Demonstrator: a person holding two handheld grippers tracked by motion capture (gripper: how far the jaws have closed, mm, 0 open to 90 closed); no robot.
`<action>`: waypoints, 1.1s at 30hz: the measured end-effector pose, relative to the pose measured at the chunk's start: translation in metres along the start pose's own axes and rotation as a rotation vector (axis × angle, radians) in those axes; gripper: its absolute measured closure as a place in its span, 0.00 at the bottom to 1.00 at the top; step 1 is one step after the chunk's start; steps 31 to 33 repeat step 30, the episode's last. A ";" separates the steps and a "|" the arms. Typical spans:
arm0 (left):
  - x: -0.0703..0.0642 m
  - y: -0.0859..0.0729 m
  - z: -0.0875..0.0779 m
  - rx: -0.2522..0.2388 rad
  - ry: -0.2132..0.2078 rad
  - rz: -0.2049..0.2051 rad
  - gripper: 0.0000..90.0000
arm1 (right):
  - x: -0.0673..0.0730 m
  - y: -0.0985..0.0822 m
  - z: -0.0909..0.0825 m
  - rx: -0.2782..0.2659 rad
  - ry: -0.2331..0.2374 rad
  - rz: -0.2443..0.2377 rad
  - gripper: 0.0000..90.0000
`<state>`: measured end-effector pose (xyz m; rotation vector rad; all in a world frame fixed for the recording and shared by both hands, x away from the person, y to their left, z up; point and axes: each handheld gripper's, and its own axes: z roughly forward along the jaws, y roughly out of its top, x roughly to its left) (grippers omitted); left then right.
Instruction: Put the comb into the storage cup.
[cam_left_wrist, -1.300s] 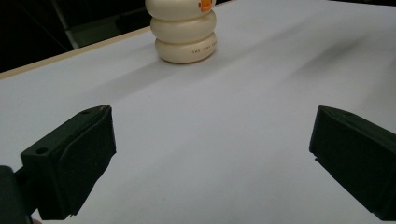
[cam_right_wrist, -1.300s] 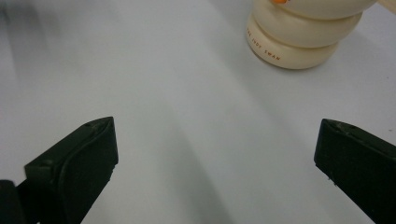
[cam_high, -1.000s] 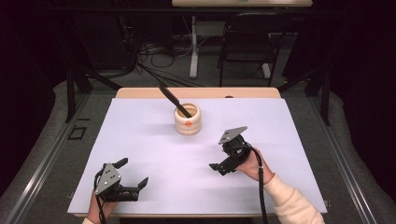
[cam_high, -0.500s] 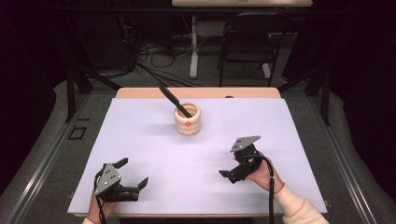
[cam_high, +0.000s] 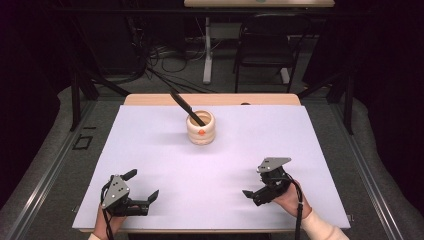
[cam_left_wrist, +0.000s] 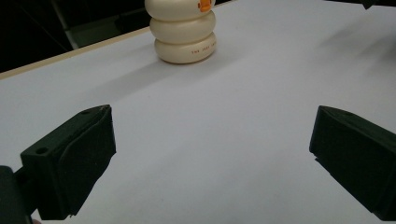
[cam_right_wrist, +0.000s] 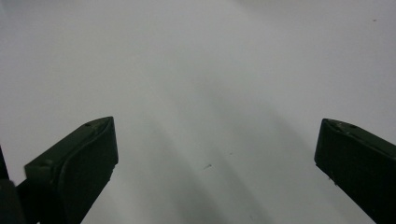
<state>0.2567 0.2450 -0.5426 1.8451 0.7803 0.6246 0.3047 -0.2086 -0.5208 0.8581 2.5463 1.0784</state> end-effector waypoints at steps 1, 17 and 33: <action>0.000 0.000 0.000 0.001 0.000 0.000 0.00 | 0.001 -0.002 -0.002 -0.007 -0.007 0.006 0.00; 0.000 0.000 0.000 0.001 0.001 -0.002 0.00 | 0.007 -0.025 -0.018 -0.085 -0.065 0.021 0.00; 0.000 0.000 0.000 0.003 0.004 0.000 0.00 | 0.008 -0.029 -0.018 -0.075 -0.059 0.014 0.00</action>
